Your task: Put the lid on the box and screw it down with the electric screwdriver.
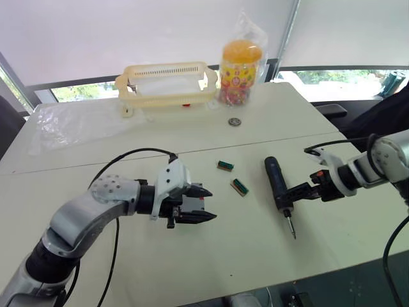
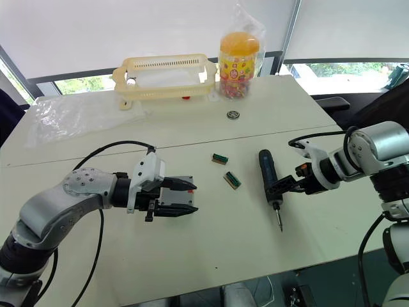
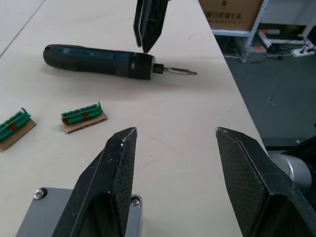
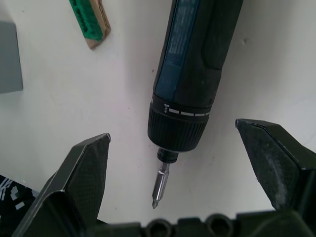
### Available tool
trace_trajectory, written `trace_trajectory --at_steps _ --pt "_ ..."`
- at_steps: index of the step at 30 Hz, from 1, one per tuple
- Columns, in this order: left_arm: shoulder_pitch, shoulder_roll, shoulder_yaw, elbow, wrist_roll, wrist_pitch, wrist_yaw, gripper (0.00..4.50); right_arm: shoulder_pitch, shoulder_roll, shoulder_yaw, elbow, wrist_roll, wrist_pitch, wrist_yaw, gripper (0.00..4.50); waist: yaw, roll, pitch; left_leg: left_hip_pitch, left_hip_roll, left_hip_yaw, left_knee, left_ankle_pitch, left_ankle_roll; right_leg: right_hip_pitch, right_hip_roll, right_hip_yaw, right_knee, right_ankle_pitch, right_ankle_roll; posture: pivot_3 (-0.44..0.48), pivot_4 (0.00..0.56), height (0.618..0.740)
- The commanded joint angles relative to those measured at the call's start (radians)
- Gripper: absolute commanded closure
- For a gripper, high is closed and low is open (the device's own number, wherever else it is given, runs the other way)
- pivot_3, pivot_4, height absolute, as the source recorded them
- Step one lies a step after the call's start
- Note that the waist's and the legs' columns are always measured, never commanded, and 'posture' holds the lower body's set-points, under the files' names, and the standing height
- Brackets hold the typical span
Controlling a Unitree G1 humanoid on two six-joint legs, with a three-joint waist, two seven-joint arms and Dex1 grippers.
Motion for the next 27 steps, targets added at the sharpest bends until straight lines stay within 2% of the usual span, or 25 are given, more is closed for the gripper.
trace_trajectory --at_steps 1,14,17,20,21,25,27 --pt "0.024 0.002 0.044 -0.041 -0.009 0.000 0.028 1.93 -0.041 0.006 0.022 0.023 0.028 0.006 -0.040 0.04 -0.002 0.000 0.000 0.000 0.000 0.000 0.000 0.000 0.000 0.000 0.000 0.000 0.000 0.000 0.000 0.000 0.150 0.740" --pt "0.072 -0.005 0.071 -0.088 -0.031 0.036 0.115 1.93 -0.031 0.116 0.043 0.106 -0.072 0.006 -0.137 0.04 0.009 0.000 0.000 0.000 0.000 0.000 0.000 0.000 0.000 0.000 0.000 0.000 0.000 0.000 0.000 0.000 0.150 0.740" --pt "0.075 -0.004 0.072 -0.084 -0.030 0.036 0.120 1.93 -0.008 0.161 0.030 0.096 -0.111 0.006 -0.158 0.90 0.008 -0.001 -0.001 0.000 0.000 0.000 0.000 0.000 0.000 0.000 0.000 0.000 0.000 0.000 0.000 0.000 0.150 0.740" --pt "0.070 -0.005 0.058 -0.071 -0.014 0.029 0.122 1.93 0.009 0.210 0.010 0.094 -0.166 0.006 -0.179 2.41 0.002 -0.004 -0.003 0.001 0.000 0.000 0.001 0.000 0.000 0.001 0.000 0.000 0.000 0.000 0.000 0.000 0.150 0.740" --pt "0.071 -0.003 0.057 -0.068 -0.011 0.025 0.120 1.93 0.018 0.213 0.008 0.083 -0.177 0.006 -0.179 2.72 0.000 -0.005 -0.003 0.001 0.001 0.000 0.001 0.000 0.000 0.001 0.001 0.000 0.000 0.000 0.000 0.000 0.150 0.740" --pt "0.074 0.015 0.070 -0.048 0.000 0.012 0.097 1.93 0.057 0.175 0.006 0.033 -0.144 0.006 -0.152 2.74 -0.002 -0.008 -0.005 0.002 0.001 -0.001 0.001 0.000 0.000 0.002 0.001 -0.001 0.000 0.000 0.000 0.000 0.150 0.740" --pt "0.067 0.023 0.084 -0.029 0.003 0.006 0.090 1.93 0.060 0.164 -0.039 0.036 -0.135 0.006 -0.156 2.74 0.000 -0.008 -0.005 0.002 0.001 -0.001 0.001 0.000 0.000 0.002 0.001 -0.001 0.000 0.000 0.000 0.000 0.150 0.740"
